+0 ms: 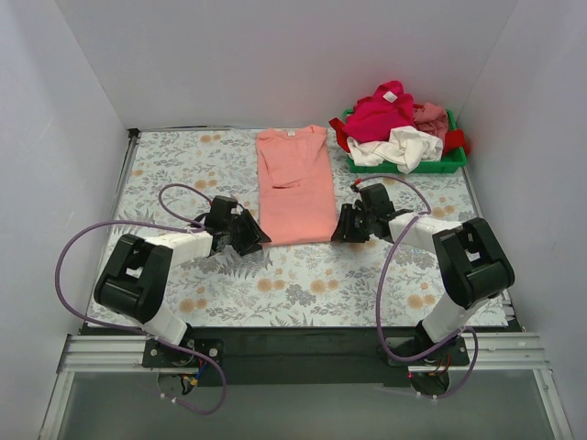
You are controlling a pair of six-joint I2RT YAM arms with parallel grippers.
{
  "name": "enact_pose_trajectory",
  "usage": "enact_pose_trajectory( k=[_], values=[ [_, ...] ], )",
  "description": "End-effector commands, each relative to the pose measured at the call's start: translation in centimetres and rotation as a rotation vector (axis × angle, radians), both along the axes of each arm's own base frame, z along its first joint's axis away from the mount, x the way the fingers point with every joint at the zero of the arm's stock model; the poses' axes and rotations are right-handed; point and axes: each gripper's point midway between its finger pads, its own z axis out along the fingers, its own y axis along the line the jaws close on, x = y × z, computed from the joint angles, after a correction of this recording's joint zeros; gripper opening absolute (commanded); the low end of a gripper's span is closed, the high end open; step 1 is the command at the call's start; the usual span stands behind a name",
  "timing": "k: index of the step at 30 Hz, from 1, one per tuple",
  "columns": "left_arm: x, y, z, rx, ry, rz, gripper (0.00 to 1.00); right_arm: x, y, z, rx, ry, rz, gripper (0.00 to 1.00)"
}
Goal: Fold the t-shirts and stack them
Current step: Fold the tshirt
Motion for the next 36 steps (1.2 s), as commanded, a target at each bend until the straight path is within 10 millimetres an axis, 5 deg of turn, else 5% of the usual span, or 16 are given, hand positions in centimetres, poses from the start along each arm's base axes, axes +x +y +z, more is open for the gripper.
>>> enact_pose_trajectory(
  k=[1,8,16,26,27,36],
  values=[
    [-0.6,0.0,-0.9,0.015,0.024,-0.011,0.39,1.2,0.6,0.4,0.013,-0.028,-0.007,0.4],
    [-1.9,0.8,-2.0,0.072,0.067,-0.005,0.32,1.1,0.6,0.0,0.011,-0.013,-0.01,0.32],
    [-2.5,1.7,-3.0,0.137,0.087,0.009,0.28,0.5,0.5,-0.4,0.009,-0.003,0.005,0.08],
    [-1.5,2.1,-3.9,0.189,0.101,0.034,0.09,0.1,0.4,-0.6,0.01,0.004,0.015,0.04],
    [-1.3,2.1,-3.8,0.195,0.096,0.036,0.0,0.1,0.6,-0.5,0.014,0.001,0.021,0.04],
    [-1.7,2.5,-1.9,0.243,-0.012,0.007,0.0,-1.1,0.5,0.3,0.037,-0.013,0.056,0.01]
  ],
)
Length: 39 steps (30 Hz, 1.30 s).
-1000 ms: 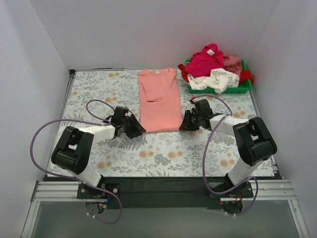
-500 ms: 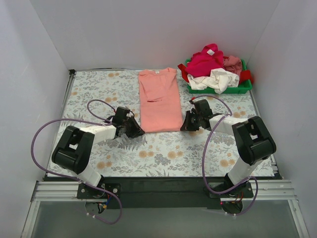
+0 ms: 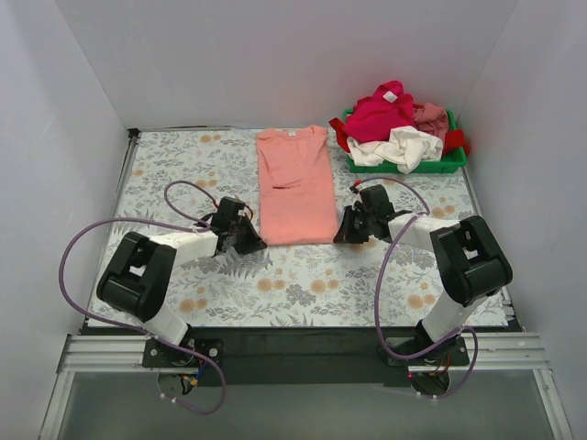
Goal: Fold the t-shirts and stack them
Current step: Fold the tshirt
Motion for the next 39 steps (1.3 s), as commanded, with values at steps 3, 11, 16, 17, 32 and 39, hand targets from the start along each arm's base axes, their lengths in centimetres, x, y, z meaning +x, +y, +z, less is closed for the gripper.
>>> enact_pose_trajectory(
  k=[3,11,16,17,32,39],
  values=[
    [-3.3,2.5,-0.1,0.128,-0.032,0.003,0.0,-2.6,0.2,1.4,0.04,-0.02,0.069,0.01],
    [-10.3,2.4,0.5,0.109,0.021,0.013,0.0,-10.0,0.5,2.0,0.103,0.03,0.133,0.01],
    [-14.5,2.0,2.7,0.046,0.017,-0.039,0.0,-16.0,0.3,1.6,0.083,0.123,0.201,0.01],
    [-14.9,1.6,4.2,-0.002,-0.022,-0.054,0.0,-16.5,0.4,2.2,0.087,0.108,0.208,0.01],
    [-11.8,0.4,12.4,-0.064,-0.273,-0.032,0.0,-14.6,2.4,10.1,0.071,-0.135,0.18,0.01],
    [-6.1,0.1,15.5,0.073,-0.408,0.068,0.0,-8.6,2.0,14.7,0.029,-0.285,0.078,0.01]
  ],
)
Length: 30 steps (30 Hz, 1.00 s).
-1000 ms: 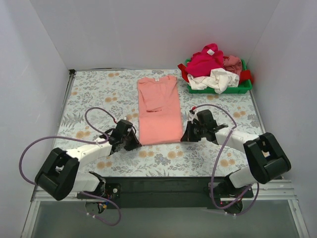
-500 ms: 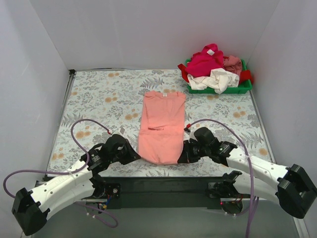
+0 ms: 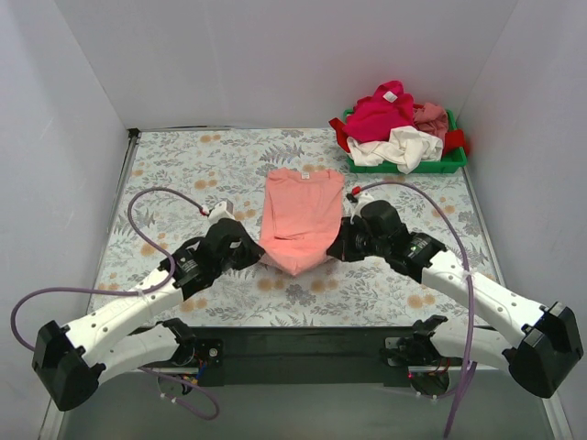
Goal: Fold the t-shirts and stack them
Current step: Fold the tshirt
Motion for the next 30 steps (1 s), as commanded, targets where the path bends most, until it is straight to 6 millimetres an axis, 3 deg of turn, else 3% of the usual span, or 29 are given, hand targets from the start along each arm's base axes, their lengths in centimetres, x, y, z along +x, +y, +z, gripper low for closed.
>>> enact_pose_trajectory(
  k=[1,2,3,5,7,15,21,23,24,29,30],
  values=[
    [4.2,0.8,3.0,0.085,-0.149,0.113,0.0,4.1,-1.1,2.7,-0.028,-0.12,-0.071,0.01],
    [4.8,0.6,2.8,0.112,-0.143,0.116,0.0,4.7,-1.0,3.4,-0.017,-0.126,-0.07,0.01],
    [5.7,0.1,4.2,0.099,-0.172,0.122,0.0,5.6,-1.6,3.9,-0.012,-0.131,-0.092,0.01],
    [7.0,-0.1,4.4,0.131,-0.185,0.129,0.0,6.4,-1.5,4.9,0.009,-0.142,-0.078,0.01],
    [8.6,-0.5,6.4,0.117,-0.239,0.128,0.0,7.5,-2.0,5.5,0.021,-0.147,-0.092,0.01],
    [13.6,-1.4,9.7,0.077,-0.311,0.101,0.0,10.9,-3.1,8.3,0.068,-0.178,-0.103,0.01],
    [17.1,-1.3,10.0,0.08,-0.326,0.082,0.0,13.7,-3.4,9.6,0.076,-0.196,-0.105,0.01],
    [18.5,-1.1,9.0,0.108,-0.311,0.089,0.0,14.9,-3.2,9.8,0.074,-0.201,-0.102,0.01],
    [19.2,-1.2,9.8,0.103,-0.318,0.093,0.0,15.4,-3.4,9.9,0.075,-0.2,-0.105,0.01],
    [22.2,-0.7,8.9,0.124,-0.303,0.11,0.0,18.5,-3.4,9.8,0.089,-0.189,-0.104,0.01],
    [22.7,-0.9,7.8,0.132,-0.286,0.102,0.0,19.2,-3.6,10.3,0.096,-0.199,-0.11,0.01]
  ],
)
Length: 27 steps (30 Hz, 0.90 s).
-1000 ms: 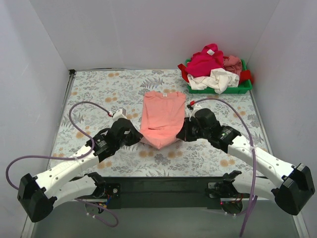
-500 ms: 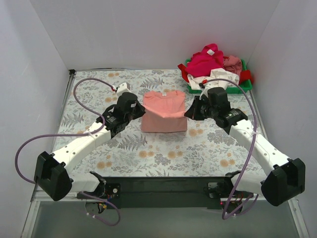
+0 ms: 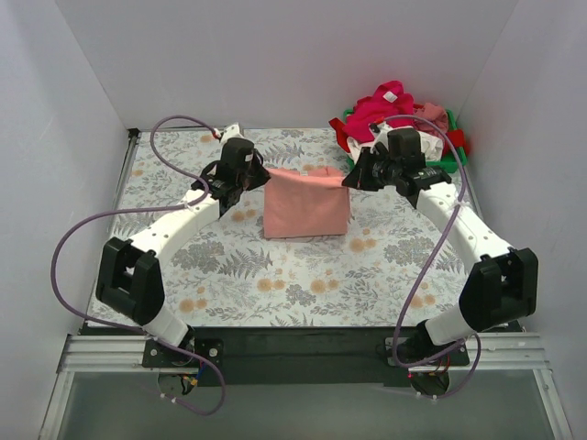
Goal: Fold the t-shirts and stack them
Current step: Fold the tshirt
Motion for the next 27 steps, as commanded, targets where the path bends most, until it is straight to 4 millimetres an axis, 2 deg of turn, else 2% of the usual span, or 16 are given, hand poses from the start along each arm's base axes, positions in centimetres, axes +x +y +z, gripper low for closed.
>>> enact_pose_trajectory(
  k=[1,2,3,5,7,8,10,11,20,21,22,23,24,25,26,27],
  values=[
    [2.5,0.1,2.0,-0.007,-0.054,-0.013,0.0,2.6,0.4,3.2,0.041,-0.093,0.029,0.01],
    [3.0,0.1,1.5,-0.006,-0.044,-0.015,0.0,3.3,0.5,2.4,0.037,-0.074,0.031,0.01],
    [3.5,-0.1,0.4,-0.003,-0.017,-0.022,0.0,4.1,0.3,2.9,0.047,-0.086,0.029,0.01],
    [4.8,0.2,0.4,-0.012,-0.016,-0.012,0.0,5.3,0.3,1.7,0.045,-0.06,0.025,0.01],
    [5.9,0.5,-1.0,0.003,0.009,0.0,0.0,6.7,0.2,2.1,0.056,-0.069,0.028,0.01],
    [6.6,0.5,-0.5,-0.003,-0.001,0.002,0.0,7.6,0.3,0.9,0.052,-0.044,0.028,0.01],
    [7.6,1.0,-1.6,0.011,0.015,0.022,0.0,9.0,0.3,1.5,0.056,-0.064,0.032,0.01],
    [8.2,1.1,-1.4,0.01,0.007,0.029,0.0,9.8,0.5,0.3,0.052,-0.044,0.039,0.01],
    [12.7,2.6,-5.9,0.022,0.072,0.069,0.0,16.2,1.1,-2.5,0.077,-0.019,0.015,0.01],
    [13.1,2.7,-7.5,0.032,0.101,0.072,0.0,16.9,0.9,-3.0,0.073,-0.017,0.006,0.01],
    [13.8,2.8,-7.1,0.028,0.089,0.069,0.0,17.5,0.7,-3.4,0.074,-0.012,-0.006,0.01],
    [14.2,2.7,-7.4,0.027,0.091,0.068,0.0,18.4,0.4,-5.0,0.065,0.006,-0.022,0.05],
    [14.6,2.7,-8.4,0.032,0.104,0.069,0.0,19.2,0.3,-4.6,0.065,-0.008,-0.033,0.08],
    [15.3,2.5,-7.9,0.027,0.085,0.062,0.0,19.7,0.1,-5.0,0.065,-0.003,-0.042,0.1],
    [15.8,2.4,-7.6,0.035,0.074,0.053,0.18,20.2,0.1,-6.3,0.063,0.016,-0.051,0.17],
    [16.0,2.3,-8.5,0.045,0.095,0.045,0.35,20.9,0.0,-5.6,0.073,0.002,-0.06,0.38]
  ],
)
